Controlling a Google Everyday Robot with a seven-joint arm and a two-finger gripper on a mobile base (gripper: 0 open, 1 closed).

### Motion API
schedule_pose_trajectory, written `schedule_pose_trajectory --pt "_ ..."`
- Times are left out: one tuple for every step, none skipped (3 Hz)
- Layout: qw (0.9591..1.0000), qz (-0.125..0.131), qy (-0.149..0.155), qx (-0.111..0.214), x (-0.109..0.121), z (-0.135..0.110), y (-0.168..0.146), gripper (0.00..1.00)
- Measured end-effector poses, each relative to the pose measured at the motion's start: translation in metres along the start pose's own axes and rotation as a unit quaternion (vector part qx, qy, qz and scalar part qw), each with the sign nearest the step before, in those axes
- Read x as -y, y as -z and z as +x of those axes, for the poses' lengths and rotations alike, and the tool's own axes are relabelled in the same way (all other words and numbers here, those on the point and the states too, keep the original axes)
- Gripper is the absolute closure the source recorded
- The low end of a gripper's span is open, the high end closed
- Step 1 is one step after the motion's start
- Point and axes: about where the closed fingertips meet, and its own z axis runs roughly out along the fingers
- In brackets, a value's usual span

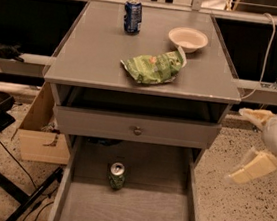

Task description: Pick green can from middle drawer and place on counter

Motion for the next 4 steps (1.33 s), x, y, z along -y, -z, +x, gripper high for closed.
schedule_pose_trajectory --pt "0.9920 0.014 -0.040 0.119 -0.008 0.028 -0.059 0.00" --pt "0.9700 0.039 -0.055 0.234 -0.009 0.036 -0.091 0.00" --pt "0.9679 0.016 -0.030 0.249 -0.028 0.041 -0.122 0.00" --pt "0.9697 0.012 -0.027 0.242 -0.029 0.044 -0.126 0.00"
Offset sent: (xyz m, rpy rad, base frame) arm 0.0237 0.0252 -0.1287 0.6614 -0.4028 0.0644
